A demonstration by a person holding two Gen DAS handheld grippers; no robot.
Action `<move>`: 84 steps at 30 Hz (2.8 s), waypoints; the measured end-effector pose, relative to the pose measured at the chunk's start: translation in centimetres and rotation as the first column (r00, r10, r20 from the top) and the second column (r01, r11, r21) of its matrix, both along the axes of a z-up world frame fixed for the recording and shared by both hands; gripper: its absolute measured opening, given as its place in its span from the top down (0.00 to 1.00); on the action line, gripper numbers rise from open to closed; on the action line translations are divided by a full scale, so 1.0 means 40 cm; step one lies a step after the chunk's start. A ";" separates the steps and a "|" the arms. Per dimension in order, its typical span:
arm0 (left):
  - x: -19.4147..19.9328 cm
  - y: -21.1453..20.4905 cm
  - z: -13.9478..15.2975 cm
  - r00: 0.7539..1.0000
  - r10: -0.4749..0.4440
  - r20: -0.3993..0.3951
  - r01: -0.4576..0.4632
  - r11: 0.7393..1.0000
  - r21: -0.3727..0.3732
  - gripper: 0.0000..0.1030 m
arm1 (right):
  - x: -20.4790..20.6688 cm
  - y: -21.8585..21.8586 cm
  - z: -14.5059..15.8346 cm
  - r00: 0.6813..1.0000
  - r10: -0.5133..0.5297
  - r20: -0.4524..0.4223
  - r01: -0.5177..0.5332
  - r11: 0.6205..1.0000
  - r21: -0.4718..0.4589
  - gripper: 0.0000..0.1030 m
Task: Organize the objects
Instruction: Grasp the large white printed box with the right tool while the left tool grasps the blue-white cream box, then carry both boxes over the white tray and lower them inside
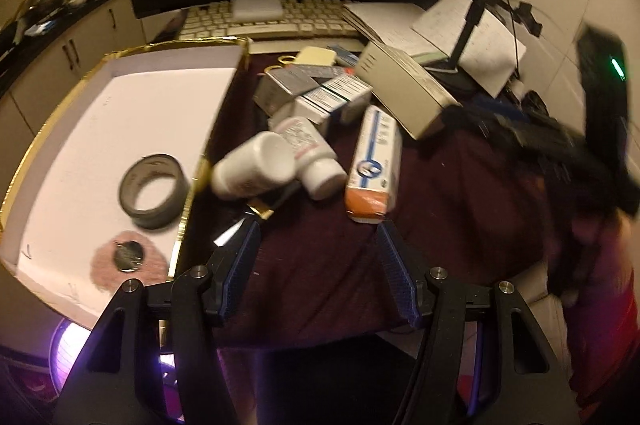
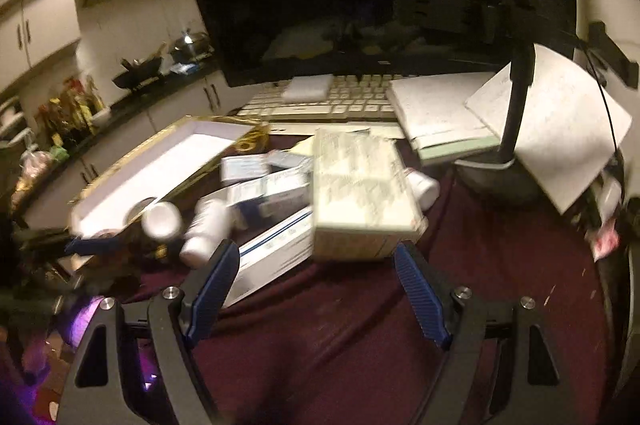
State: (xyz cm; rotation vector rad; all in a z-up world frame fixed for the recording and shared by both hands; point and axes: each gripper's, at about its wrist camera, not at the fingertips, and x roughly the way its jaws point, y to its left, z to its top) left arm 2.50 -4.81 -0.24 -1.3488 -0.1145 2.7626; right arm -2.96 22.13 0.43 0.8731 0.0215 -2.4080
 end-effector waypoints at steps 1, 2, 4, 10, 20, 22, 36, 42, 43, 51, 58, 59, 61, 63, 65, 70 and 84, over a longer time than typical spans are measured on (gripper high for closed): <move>-0.001 0.004 -0.003 1.000 -0.005 0.003 0.005 1.000 0.002 0.41 | -0.018 0.001 0.002 1.000 -0.006 0.008 0.006 1.000 0.002 0.21; -0.003 0.008 -0.005 1.000 -0.010 0.006 0.010 1.000 0.002 0.41 | -0.043 0.001 0.002 1.000 -0.013 0.022 0.013 1.000 0.004 0.20; -0.008 0.014 -0.008 1.000 -0.019 0.010 0.019 1.000 0.003 0.41 | -0.087 0.003 -0.006 0.998 -0.024 0.056 0.024 1.000 0.005 0.19; -0.035 0.029 -0.018 0.999 -0.039 0.026 0.039 0.999 0.018 0.41 | -0.176 -0.008 -0.059 0.983 -0.030 0.179 0.036 0.999 -0.028 0.19; -0.125 0.096 -0.017 0.995 -0.097 -0.003 0.097 0.995 -0.024 0.41 | -0.122 0.036 -0.038 0.989 -0.100 0.106 0.108 0.992 -0.070 0.30; -0.149 0.114 -0.016 0.993 -0.114 -0.016 0.113 0.992 -0.048 0.41 | -0.100 0.064 -0.032 0.989 -0.110 0.103 0.121 0.988 -0.101 0.30; -0.245 0.166 -0.085 0.985 -0.156 0.078 0.164 0.981 -0.107 0.64 | 0.005 0.184 -0.009 0.983 -0.158 0.091 0.172 0.970 -0.173 0.30; -0.227 0.169 -0.077 0.987 -0.150 0.053 0.153 0.986 -0.062 0.73 | 0.008 0.177 -0.011 0.984 -0.159 0.084 0.172 0.970 -0.174 0.30; -0.220 0.167 -0.074 0.988 -0.150 0.047 0.152 0.987 -0.045 0.73 | 0.010 0.177 -0.012 0.984 -0.160 0.083 0.173 0.970 -0.172 0.30; -0.151 0.134 -0.047 0.991 -0.131 0.010 0.130 0.990 0.053 0.73 | 0.025 0.185 -0.015 0.982 -0.171 0.083 0.184 0.966 -0.183 0.30; -0.092 0.097 -0.008 0.993 -0.110 -0.042 0.113 0.991 0.074 0.73 | 0.037 0.165 -0.010 0.985 -0.155 0.077 0.167 0.970 -0.178 0.30; -0.084 0.091 -0.002 0.993 -0.106 -0.049 0.109 0.991 0.073 0.73 | 0.039 0.160 -0.009 0.985 -0.152 0.076 0.164 0.970 -0.177 0.30; -0.070 0.074 0.010 0.994 -0.090 -0.065 0.094 0.993 0.075 0.73 | 0.044 0.151 -0.003 0.987 -0.146 0.070 0.156 0.972 -0.175 0.30; -0.058 0.052 0.021 0.991 -0.110 -0.077 0.116 0.989 0.089 0.73 | 0.049 0.144 0.004 0.988 -0.140 0.066 0.150 0.974 -0.172 0.30; -0.047 0.031 0.029 0.992 -0.093 -0.085 0.101 0.990 0.095 0.73 | 0.053 0.135 0.014 0.989 -0.134 0.060 0.143 0.976 -0.167 0.30; -0.018 -0.034 0.050 0.994 -0.041 -0.105 0.053 0.992 0.111 0.73 | 0.062 0.110 0.047 0.992 -0.118 0.039 0.123 0.980 -0.158 0.30; 0.078 -0.249 0.106 0.977 0.147 -0.156 -0.125 0.981 0.146 0.73 | 0.051 -0.019 0.159 0.999 0.022 -0.024 -0.025 0.992 -0.122 0.30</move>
